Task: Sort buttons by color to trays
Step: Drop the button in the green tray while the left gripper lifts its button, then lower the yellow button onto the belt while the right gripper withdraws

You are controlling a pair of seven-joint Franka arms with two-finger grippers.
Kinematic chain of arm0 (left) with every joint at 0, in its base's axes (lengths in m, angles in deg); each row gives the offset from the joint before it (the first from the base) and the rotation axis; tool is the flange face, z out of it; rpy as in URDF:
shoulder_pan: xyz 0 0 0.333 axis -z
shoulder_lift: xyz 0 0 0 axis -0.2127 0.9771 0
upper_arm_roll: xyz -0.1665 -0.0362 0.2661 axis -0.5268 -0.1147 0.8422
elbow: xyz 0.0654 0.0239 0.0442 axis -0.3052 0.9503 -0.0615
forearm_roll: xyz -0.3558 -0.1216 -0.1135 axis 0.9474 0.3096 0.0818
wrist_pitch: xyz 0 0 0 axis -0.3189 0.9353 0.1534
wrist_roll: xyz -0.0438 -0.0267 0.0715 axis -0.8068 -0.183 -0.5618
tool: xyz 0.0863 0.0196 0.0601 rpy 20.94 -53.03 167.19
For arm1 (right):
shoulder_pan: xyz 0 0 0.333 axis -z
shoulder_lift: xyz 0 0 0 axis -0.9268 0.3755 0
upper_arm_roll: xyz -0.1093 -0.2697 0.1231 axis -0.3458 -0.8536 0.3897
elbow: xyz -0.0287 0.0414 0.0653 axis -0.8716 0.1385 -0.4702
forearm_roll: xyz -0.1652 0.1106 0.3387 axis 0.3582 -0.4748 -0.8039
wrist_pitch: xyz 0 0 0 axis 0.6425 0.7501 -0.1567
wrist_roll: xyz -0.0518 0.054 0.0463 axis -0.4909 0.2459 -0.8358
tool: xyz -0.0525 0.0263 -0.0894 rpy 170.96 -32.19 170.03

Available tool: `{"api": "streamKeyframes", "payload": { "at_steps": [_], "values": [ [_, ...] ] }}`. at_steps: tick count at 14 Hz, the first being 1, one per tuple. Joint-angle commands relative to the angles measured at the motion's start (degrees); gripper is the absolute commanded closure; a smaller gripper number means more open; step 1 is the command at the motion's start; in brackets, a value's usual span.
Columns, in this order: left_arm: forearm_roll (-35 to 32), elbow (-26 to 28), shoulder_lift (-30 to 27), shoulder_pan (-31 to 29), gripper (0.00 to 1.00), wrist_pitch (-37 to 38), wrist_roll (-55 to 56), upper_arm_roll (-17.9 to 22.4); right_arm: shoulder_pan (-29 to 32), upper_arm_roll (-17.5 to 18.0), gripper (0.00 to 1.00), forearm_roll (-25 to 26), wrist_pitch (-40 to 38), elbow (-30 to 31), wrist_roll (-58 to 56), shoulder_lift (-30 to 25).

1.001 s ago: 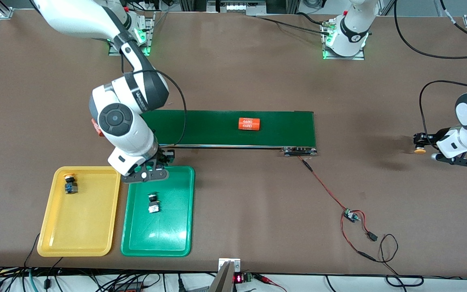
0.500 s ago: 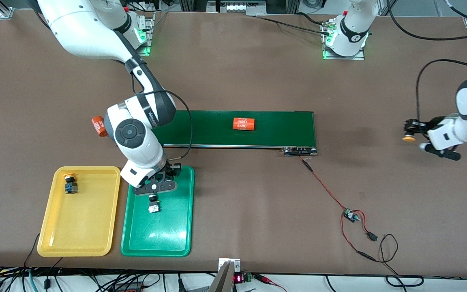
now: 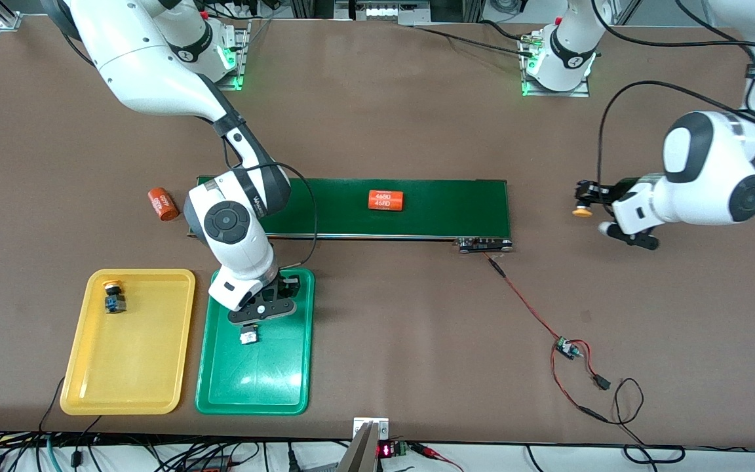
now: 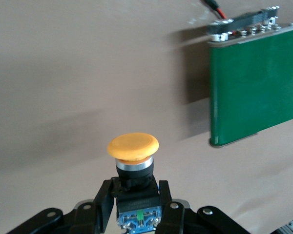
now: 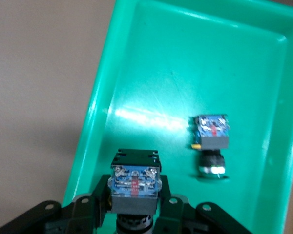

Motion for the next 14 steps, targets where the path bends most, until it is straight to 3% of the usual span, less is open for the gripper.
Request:
{"api": "streamKeyframes", "payload": {
  "at_steps": [1,3,5,6,7,8,14],
  "values": [
    [2.9,2.5,-2.8,1.2,1.0,-2.5,3.9,-2.0,0.0,-0.2,0.88,0.9,4.6,0.2,-0.7,1.3],
    [4.2,2.6,-2.8,4.0,1.0,-5.0,9.0,-3.7,0.0,-0.2,0.88,0.9,4.8,0.1,-0.8,1.4],
    [4.2,2.6,-2.7,8.0,1.0,-7.8,13.5,-4.0,0.1,-0.2,0.72,0.4,4.8,0.1,-0.4,1.4],
    [4.2,2.7,-2.5,10.0,1.0,-9.7,14.2,-4.0,0.1,-0.2,0.53,0.3,4.8,0.1,-0.2,1.4],
    [4.2,2.8,-2.2,11.3,1.0,-11.6,14.4,-4.0,0.1,-0.2,0.21,0.3,4.8,0.2,-0.1,1.4],
    [4.2,2.8,-1.8,12.5,1.0,-13.1,14.4,-4.0,0.1,-0.2,0.03,0.3,4.8,0.3,0.0,1.4],
    [5.3,3.0,1.6,18.7,1.0,-21.9,16.7,-4.0,0.0,-0.3,0.0,0.2,4.0,0.3,-0.7,0.6]
  ]
}}
